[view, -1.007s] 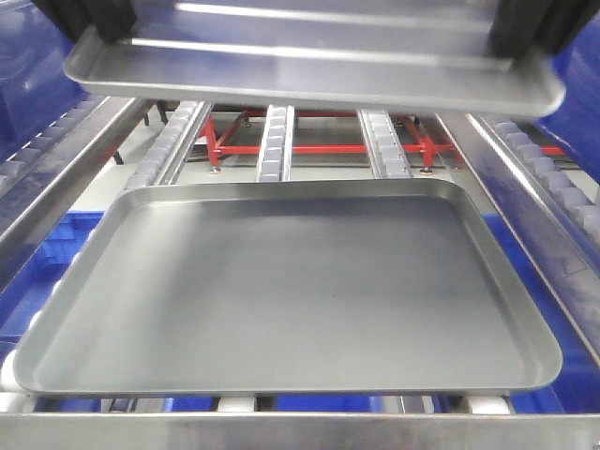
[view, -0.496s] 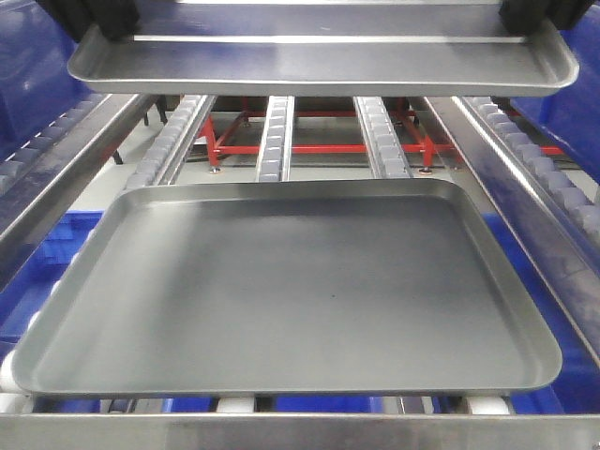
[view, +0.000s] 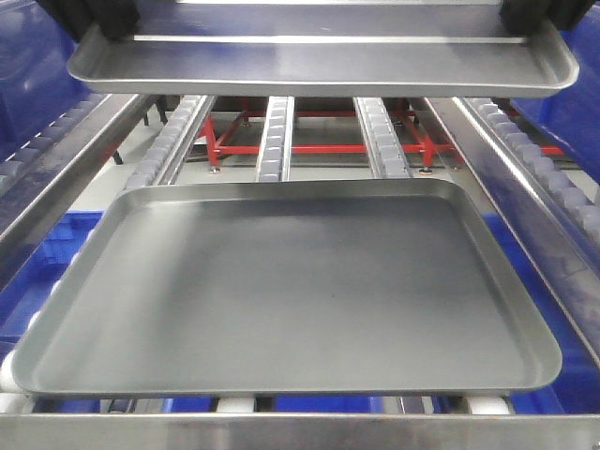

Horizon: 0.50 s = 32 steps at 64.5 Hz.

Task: Grab silver tray and place in blue box
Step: 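Lift the silver tray up off the grey tray with both grippers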

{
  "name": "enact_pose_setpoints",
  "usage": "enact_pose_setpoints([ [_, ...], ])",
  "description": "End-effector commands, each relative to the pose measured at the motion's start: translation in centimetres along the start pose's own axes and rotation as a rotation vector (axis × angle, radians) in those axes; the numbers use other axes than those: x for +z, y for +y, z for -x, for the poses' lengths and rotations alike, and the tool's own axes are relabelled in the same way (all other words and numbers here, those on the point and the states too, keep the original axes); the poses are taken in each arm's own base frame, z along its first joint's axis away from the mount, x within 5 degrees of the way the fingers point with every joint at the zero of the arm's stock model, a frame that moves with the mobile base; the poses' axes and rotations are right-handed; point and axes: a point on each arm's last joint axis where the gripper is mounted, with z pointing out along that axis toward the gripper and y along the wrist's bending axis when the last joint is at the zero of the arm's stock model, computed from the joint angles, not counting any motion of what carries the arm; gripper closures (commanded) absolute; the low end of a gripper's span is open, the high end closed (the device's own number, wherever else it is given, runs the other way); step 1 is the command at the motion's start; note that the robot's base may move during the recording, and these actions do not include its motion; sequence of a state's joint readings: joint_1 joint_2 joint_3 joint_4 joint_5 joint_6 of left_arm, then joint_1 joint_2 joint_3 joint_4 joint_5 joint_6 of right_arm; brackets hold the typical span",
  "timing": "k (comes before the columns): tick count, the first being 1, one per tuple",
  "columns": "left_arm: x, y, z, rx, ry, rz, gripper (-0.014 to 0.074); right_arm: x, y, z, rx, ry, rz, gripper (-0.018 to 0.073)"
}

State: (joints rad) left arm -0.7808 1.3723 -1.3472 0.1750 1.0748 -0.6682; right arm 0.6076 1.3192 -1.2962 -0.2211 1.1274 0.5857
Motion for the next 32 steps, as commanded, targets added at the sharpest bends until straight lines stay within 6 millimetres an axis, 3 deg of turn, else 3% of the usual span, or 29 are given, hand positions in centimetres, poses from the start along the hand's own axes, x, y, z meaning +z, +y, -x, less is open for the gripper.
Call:
enact_pose_setpoints([
  [1, -1.93, 0.11, 0.71, 0.028, -0.085, -0.01, 0.0693, -2.13, -0.62, 0.8, -0.03, -0.097, -0.011, 0.0503],
  [32, -1.93, 0.09, 0.7, 0.027, -0.084, -0.011, 0.0693, -2.13, -0.61, 0.8, -0.03, -0.098, -0.01, 0.0503],
])
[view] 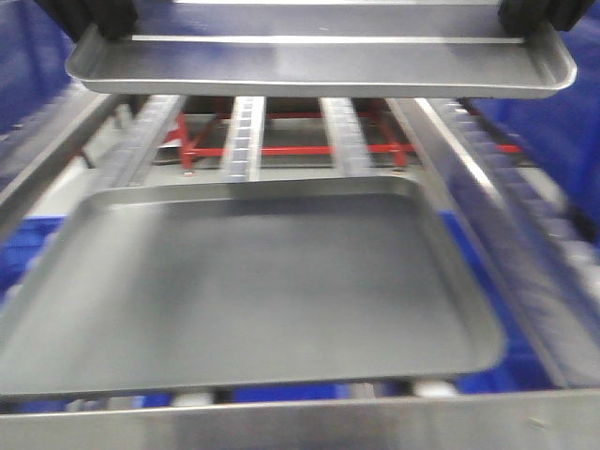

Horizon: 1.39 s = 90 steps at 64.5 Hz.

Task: Grab silver tray and place in blue box
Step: 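Lift the silver tray up off the grey tray with both grippers, then hold the silver tray in both grippers while the base drives away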

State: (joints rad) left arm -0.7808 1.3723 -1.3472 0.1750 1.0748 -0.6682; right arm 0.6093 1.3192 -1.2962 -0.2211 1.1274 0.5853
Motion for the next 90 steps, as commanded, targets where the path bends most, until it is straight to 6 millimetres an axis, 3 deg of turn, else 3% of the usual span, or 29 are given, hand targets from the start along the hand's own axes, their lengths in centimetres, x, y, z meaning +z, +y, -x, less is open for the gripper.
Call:
enact_pose_setpoints([
  [1, -1.93, 0.09, 0.7, 0.027, -0.084, -0.011, 0.0692, -2.13, -0.65, 0.82, -0.028, -0.098, -0.011, 0.0503],
  [90, -1.93, 0.09, 0.7, 0.027, -0.084, -0.011, 0.0693, -2.13, -0.65, 0.82, -0.028, -0.098, -0.011, 0.0503],
])
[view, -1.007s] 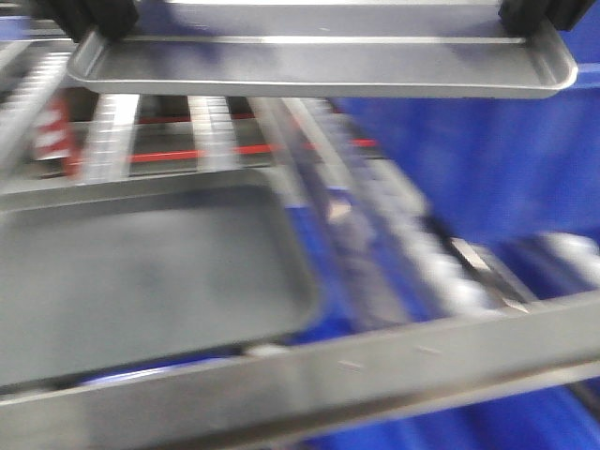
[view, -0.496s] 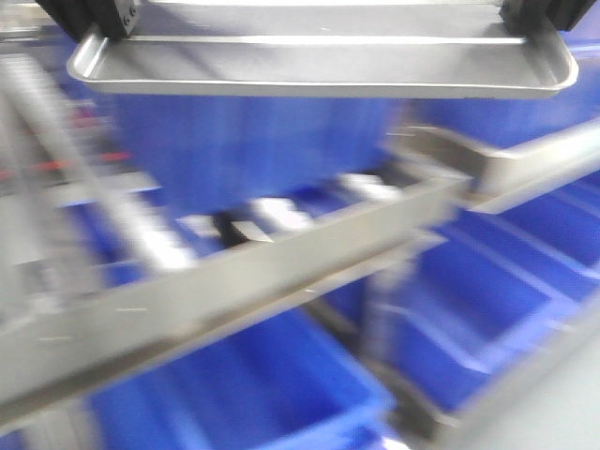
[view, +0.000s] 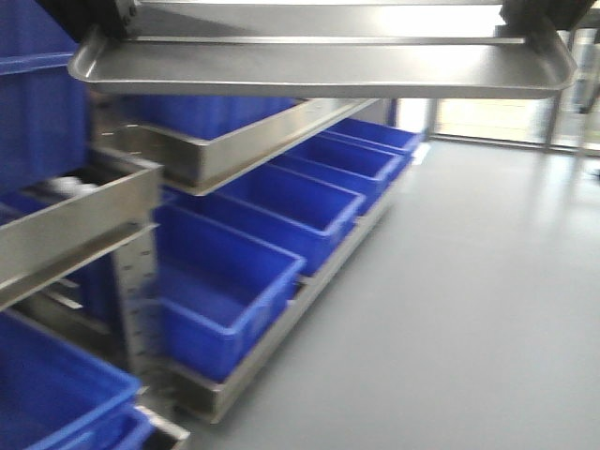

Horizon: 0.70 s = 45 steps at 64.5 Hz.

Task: Grab silver tray and place in blue box
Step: 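Hold the silver tray in both grippers while the base drives away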

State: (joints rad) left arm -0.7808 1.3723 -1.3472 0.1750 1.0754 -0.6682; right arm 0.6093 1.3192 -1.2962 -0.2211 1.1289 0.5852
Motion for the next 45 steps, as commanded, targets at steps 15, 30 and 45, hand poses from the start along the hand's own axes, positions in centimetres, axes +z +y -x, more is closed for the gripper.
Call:
enact_pose_setpoints([
  [15, -1.93, 0.09, 0.71, 0.027, -0.084, -0.011, 0.0693, -2.13, -0.65, 0.82, -0.028, -0.098, -0.011, 0.0503],
  [30, -1.93, 0.09, 0.71, 0.027, -0.084, -0.011, 0.0693, -2.12, -0.66, 0.79, -0.028, -0.095, -0.012, 0.0503],
  [45, -1.93, 0.09, 0.71, 0.027, -0.084, -0.011, 0.0693, -2.12, -0.7, 0.74, -0.027, -0.089, -0.016, 0.0503],
])
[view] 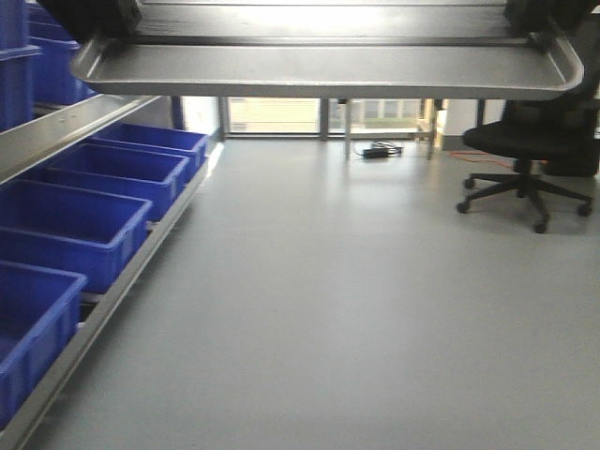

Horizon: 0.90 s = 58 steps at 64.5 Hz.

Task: Grab silver tray and place in blue box
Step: 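Hold the silver tray in both grippers while the base drives away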

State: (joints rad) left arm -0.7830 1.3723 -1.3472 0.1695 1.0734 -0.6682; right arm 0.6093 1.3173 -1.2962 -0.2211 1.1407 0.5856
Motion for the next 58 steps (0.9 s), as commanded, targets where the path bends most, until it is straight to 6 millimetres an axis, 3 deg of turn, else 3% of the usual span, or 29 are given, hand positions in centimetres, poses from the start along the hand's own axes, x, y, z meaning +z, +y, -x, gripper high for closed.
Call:
enact_pose_setpoints([
  [1, -1.92, 0.18, 0.75, 0.028, -0.086, -0.005, 0.0693, -2.06, -0.63, 0.82, -0.028, -0.098, -0.01, 0.0503],
  [58, -1.92, 0.17, 0.74, 0.028, -0.085, -0.007, 0.0693, -2.06, -0.64, 0.8, -0.028, -0.096, -0.011, 0.0503],
])
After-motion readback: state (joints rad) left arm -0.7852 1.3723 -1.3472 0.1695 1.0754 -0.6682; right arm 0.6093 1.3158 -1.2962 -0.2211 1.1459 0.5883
